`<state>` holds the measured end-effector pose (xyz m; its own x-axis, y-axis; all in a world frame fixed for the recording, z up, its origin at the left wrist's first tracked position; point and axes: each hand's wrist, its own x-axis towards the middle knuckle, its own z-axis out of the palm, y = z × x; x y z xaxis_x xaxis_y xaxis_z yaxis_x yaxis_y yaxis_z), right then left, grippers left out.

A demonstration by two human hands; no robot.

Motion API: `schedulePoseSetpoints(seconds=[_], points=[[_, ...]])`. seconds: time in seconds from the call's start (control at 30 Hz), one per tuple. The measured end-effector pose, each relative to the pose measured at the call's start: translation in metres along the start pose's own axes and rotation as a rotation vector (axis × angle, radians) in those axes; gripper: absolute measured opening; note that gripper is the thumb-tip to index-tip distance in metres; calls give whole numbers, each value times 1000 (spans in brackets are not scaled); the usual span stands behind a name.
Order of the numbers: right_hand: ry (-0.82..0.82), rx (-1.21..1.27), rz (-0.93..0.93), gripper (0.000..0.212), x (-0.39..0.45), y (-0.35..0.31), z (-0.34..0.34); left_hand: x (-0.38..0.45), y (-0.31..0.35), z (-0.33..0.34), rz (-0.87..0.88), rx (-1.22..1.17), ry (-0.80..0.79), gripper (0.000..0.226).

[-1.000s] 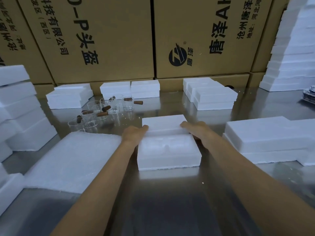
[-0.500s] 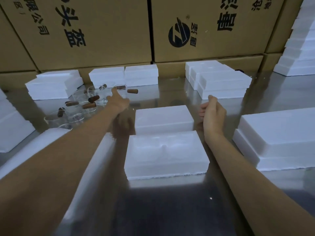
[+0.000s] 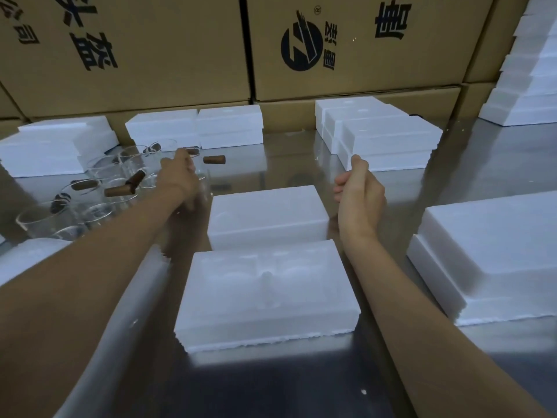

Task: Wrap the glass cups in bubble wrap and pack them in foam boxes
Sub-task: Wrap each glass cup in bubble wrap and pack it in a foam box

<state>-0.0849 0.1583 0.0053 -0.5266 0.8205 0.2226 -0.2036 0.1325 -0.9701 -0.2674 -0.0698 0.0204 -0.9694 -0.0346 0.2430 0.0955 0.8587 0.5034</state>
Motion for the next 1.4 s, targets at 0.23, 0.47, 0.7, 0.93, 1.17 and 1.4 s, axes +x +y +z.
schedulePoseSetpoints(seconds=[0.23, 0.47, 0.7, 0.93, 1.17, 1.4], points=[[-1, 37, 87, 50, -3, -5, -7, -35, 4, -29, 53, -259, 35, 13], [-117, -1, 149, 43, -23, -14, -29, -102, 13, -72, 56, -530, 53, 12], [-107, 9, 39, 41, -72, -25, -62, -197, 27, -89, -35, -942, 94, 21], [-114, -279, -522, 17, -126, -48, -86, -245, 45, -91, -79, -1133, 26, 30], [-321, -364, -687, 52, -177, -65, -57, -269, 47, -84, 4, -1239, -71, 31], [-256, -213, -536, 60, -175, -59, -47, -273, 52, -82, 101, -1177, -120, 33]])
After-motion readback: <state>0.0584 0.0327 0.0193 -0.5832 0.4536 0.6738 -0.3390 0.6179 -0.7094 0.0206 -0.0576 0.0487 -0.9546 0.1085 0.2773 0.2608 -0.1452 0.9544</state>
